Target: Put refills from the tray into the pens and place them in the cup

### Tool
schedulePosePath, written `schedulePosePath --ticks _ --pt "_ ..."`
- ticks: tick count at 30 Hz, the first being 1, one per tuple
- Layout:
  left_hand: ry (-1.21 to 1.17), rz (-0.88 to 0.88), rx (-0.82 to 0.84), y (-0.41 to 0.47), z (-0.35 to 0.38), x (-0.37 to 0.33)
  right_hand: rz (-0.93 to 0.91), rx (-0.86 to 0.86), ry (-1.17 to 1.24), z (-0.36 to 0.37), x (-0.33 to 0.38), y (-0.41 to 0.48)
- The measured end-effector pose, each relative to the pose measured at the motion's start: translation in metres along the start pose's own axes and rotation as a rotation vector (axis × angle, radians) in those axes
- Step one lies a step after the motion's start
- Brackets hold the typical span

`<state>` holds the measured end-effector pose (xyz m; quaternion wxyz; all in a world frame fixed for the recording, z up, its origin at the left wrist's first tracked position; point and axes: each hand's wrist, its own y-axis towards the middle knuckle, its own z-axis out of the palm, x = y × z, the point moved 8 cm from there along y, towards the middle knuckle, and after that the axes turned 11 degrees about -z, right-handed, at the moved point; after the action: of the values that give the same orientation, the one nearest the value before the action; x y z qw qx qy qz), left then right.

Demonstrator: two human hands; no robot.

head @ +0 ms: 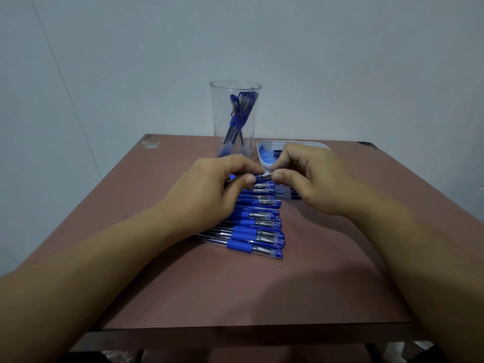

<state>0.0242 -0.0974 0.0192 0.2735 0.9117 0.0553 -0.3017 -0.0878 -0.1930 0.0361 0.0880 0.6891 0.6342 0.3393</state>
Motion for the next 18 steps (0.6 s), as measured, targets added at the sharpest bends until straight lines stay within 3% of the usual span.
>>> schedulePosePath --ticks 4,7,14,18 --pt "-0.073 -0.087 0.087 -0.004 -0.002 0.015 0.077 -0.052 0.007 -0.016 -0.017 -0.007" --pt "-0.014 -0.086 0.033 -0.003 -0.005 0.017 0.11 0.02 0.06 -0.014 -0.018 -0.008" --pt "0.211 0.066 -0.211 -0.001 -0.025 0.007 0.283 0.338 0.185 -0.013 -0.027 -0.028" --pt "0.225 0.068 -0.212 -0.001 -0.027 0.003 0.376 0.479 0.143 -0.008 -0.034 -0.037"
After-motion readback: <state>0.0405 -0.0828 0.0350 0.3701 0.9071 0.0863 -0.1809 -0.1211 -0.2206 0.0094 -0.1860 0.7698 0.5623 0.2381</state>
